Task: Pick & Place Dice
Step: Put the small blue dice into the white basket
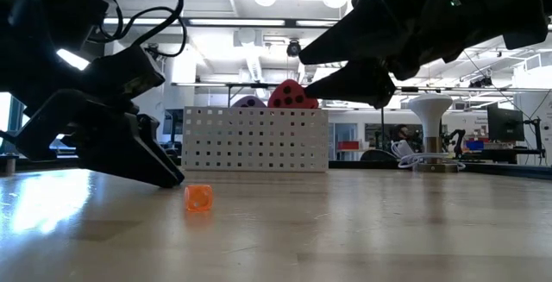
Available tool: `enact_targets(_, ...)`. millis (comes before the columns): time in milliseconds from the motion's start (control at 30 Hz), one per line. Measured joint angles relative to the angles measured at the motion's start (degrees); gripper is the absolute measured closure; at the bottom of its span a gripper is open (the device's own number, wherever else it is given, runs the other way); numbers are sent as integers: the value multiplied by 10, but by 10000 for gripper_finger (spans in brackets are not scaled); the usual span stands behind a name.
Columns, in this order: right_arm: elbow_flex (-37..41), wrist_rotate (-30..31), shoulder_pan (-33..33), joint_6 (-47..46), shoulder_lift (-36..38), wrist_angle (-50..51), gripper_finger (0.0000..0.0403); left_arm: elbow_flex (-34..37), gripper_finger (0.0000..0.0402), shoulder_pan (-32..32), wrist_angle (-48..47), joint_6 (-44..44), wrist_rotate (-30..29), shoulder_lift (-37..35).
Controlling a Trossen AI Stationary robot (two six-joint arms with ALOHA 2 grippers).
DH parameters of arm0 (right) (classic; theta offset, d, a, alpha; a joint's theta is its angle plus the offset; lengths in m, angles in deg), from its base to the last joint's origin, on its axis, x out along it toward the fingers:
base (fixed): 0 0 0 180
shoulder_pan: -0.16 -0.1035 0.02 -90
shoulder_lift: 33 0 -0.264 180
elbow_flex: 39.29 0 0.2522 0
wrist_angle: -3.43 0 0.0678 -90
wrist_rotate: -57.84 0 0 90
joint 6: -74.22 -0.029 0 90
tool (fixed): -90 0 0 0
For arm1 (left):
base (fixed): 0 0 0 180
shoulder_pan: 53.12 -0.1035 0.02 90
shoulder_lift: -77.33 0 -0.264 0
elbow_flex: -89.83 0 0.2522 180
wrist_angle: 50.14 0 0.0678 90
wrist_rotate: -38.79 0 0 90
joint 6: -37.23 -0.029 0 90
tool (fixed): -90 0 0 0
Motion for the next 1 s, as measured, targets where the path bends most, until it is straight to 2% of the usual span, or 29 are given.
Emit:
enact_targets(367,0,0,0,0,0,1,103,-1,278,34,-29,17,-38,1)
enact_targets(1000,0,0,0,0,0,1,103,-1,278,34,-51,30,-37,-2)
